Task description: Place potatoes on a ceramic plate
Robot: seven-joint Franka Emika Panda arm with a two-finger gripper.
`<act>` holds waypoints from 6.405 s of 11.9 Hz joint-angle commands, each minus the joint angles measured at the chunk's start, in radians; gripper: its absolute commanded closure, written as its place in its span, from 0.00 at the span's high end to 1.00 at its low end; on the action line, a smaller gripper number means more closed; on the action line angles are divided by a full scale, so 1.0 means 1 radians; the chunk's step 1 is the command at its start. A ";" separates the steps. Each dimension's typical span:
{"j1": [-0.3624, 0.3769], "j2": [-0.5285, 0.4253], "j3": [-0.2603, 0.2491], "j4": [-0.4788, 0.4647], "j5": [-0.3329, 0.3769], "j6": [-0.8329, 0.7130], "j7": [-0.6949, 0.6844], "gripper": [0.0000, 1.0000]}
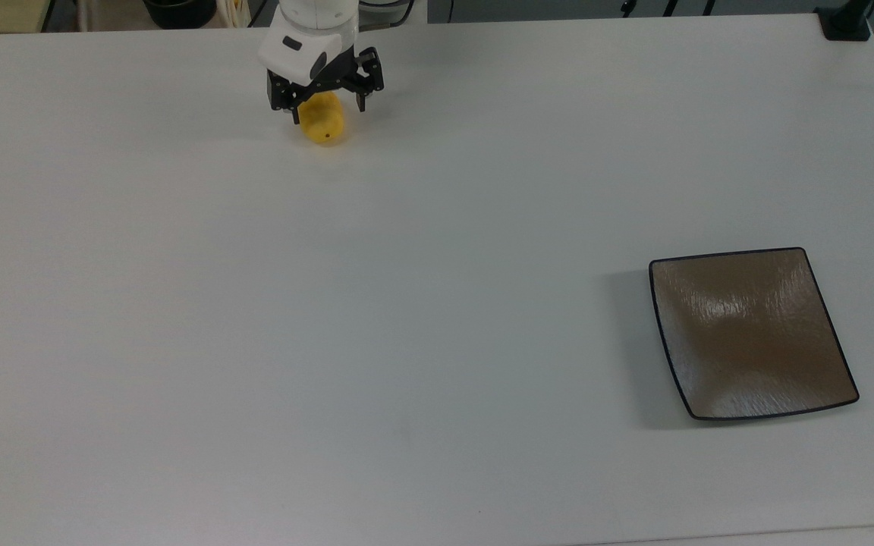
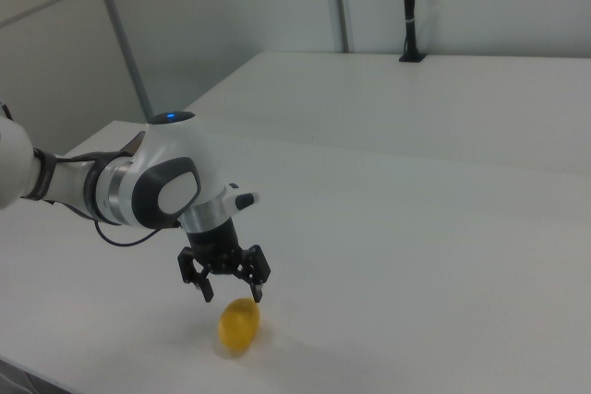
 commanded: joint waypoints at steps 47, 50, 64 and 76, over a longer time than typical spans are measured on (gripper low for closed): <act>0.575 0.862 0.005 0.990 0.090 0.740 0.676 0.22; 0.575 0.866 0.005 0.981 0.081 0.753 0.676 0.84; 0.474 0.355 0.002 0.739 0.067 -0.005 0.671 1.00; 0.142 -0.048 0.000 0.693 0.236 -0.747 0.438 1.00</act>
